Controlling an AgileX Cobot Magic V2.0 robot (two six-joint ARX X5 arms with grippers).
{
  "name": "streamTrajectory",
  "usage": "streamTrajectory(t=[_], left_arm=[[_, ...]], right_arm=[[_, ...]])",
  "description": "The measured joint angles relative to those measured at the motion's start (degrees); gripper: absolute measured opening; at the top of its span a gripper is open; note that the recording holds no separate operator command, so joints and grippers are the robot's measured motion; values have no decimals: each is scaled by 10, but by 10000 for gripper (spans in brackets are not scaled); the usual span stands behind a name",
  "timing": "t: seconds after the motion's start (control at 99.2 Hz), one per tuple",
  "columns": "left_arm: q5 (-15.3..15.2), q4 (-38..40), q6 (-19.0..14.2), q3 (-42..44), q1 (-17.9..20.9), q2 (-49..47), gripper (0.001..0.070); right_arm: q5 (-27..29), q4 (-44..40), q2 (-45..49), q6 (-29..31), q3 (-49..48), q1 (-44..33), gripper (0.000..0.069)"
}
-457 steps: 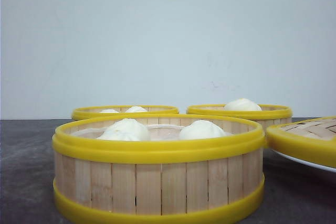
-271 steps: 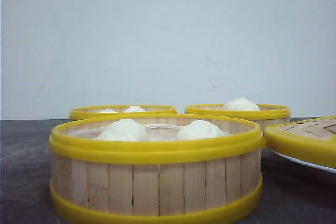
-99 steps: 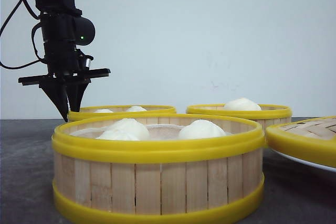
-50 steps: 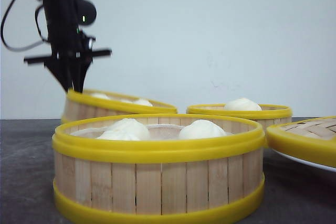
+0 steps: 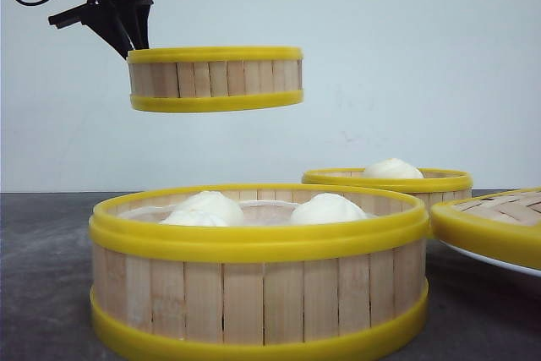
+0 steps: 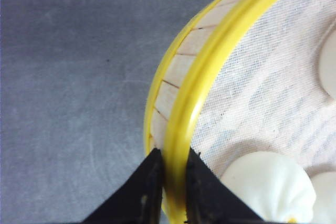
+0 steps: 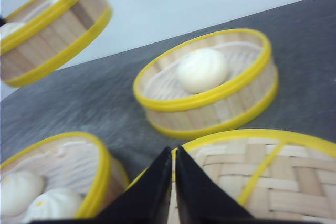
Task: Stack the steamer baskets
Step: 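Lift the grasped steamer basket up with the left gripper, then lower the basket with the left gripper onto the nearest bun basket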
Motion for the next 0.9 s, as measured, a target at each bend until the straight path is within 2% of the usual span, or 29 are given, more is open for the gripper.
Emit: streamTrajectory(t=[0.192,0.524,0.726,0.897], left_arm=[[1,0,6,-68,-31,-53,31],[6,5,34,-364,-84,-201,31],[4,93,40,-510,-135,-267,31],[6,124,40,-565,-162,-286,31]], right_arm=[[-32,0,0,22,0,0,9],[-42,-1,0,32,0,0,9],[-42,-18,0,33,0,0,9],[-52,-26,0,33,0,0,9]])
